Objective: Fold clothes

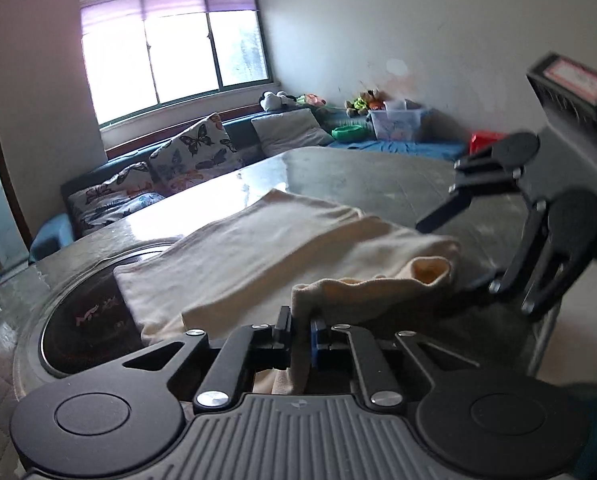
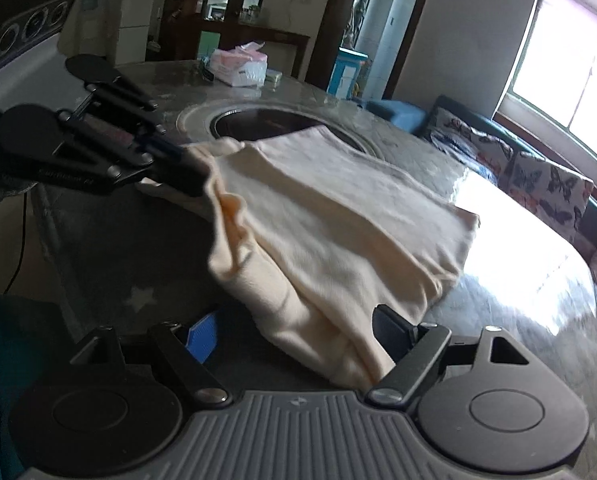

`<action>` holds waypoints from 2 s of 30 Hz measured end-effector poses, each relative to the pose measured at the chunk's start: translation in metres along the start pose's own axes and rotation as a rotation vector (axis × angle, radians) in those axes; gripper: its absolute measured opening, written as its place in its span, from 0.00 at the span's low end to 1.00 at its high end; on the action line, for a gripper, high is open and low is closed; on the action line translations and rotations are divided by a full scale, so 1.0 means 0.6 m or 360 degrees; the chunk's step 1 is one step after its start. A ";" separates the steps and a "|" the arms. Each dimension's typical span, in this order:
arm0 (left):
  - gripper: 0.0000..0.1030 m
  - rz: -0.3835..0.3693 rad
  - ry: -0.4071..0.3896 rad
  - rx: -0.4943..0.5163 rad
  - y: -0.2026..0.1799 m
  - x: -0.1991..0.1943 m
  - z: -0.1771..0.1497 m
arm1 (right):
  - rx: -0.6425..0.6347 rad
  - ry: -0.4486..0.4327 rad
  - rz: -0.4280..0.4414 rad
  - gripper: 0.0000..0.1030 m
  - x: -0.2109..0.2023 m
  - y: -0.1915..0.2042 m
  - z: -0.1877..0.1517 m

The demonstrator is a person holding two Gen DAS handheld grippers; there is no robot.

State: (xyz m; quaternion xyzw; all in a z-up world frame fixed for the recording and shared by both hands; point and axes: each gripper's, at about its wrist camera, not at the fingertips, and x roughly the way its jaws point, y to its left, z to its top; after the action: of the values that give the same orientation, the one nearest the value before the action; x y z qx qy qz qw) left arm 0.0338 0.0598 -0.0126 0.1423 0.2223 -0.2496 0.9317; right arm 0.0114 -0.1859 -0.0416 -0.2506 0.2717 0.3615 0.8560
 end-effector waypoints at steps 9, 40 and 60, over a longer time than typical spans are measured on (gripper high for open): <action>0.21 0.0014 0.0065 -0.0014 0.006 0.003 -0.017 | 0.0176 0.0008 0.0054 0.27 0.045 -0.029 0.026; 0.04 -0.0027 -0.0027 0.0054 -0.018 -0.136 -0.032 | 0.0264 -0.0150 0.0126 0.10 -0.073 -0.009 0.029; 0.05 0.0071 -0.0167 -0.0052 0.041 -0.103 0.043 | 0.0316 -0.0117 0.0136 0.10 -0.114 -0.034 0.090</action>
State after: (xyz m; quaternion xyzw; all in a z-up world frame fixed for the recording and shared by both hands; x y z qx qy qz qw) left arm 0.0079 0.0955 0.0433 0.1186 0.1741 -0.2322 0.9496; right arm 0.0019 -0.1977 0.0463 -0.1393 0.2852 0.3780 0.8697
